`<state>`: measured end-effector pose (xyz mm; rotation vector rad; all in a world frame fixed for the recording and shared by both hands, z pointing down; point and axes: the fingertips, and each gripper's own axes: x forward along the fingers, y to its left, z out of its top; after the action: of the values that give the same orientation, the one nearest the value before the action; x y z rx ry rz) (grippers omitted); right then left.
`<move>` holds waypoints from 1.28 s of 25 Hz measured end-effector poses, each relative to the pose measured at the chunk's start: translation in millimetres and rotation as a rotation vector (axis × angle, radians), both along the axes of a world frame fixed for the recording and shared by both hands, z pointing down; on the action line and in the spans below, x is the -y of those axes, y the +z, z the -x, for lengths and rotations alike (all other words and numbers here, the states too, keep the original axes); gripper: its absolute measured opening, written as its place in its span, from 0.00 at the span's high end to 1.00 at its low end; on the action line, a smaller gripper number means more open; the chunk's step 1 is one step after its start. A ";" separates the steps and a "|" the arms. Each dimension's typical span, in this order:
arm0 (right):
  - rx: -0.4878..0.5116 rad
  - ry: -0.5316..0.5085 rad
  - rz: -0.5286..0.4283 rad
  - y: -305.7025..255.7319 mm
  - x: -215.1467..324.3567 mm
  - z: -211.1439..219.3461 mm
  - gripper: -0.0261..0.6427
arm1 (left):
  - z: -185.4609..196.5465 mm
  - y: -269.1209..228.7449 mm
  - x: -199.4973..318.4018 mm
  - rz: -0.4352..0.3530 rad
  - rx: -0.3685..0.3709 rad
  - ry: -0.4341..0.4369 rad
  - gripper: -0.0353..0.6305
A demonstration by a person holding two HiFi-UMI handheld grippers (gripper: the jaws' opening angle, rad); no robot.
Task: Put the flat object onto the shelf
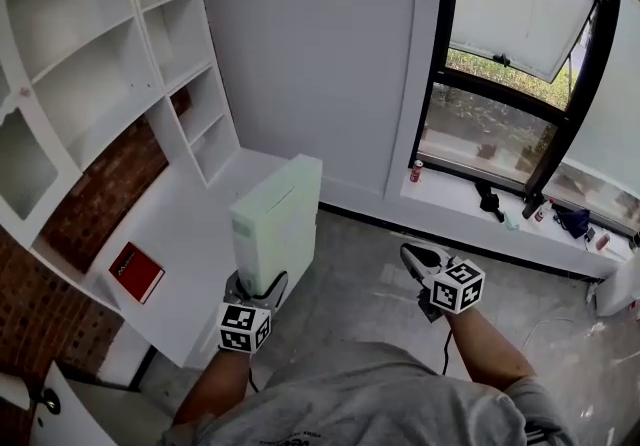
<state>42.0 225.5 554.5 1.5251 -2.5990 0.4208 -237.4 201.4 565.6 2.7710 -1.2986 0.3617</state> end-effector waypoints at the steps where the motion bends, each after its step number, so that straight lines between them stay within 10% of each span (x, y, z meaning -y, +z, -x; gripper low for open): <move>1: 0.000 0.006 -0.002 -0.6 16.6 6.0 0.95 | 5.0 -0.6 17.3 0.000 0.005 0.010 0.53; 17: 0.015 -0.014 0.046 20.2 193.4 6.3 0.95 | 8.0 4.3 179.6 0.019 0.011 0.006 0.53; 32: -0.013 -0.298 -0.011 5.7 416.0 -88.4 0.95 | -92.6 -6.9 342.5 -0.017 0.026 -0.273 0.53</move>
<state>130.4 -190.5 560.1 1.1109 -2.7591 0.3646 -144.7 -141.1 558.7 2.5604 -1.6650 0.3707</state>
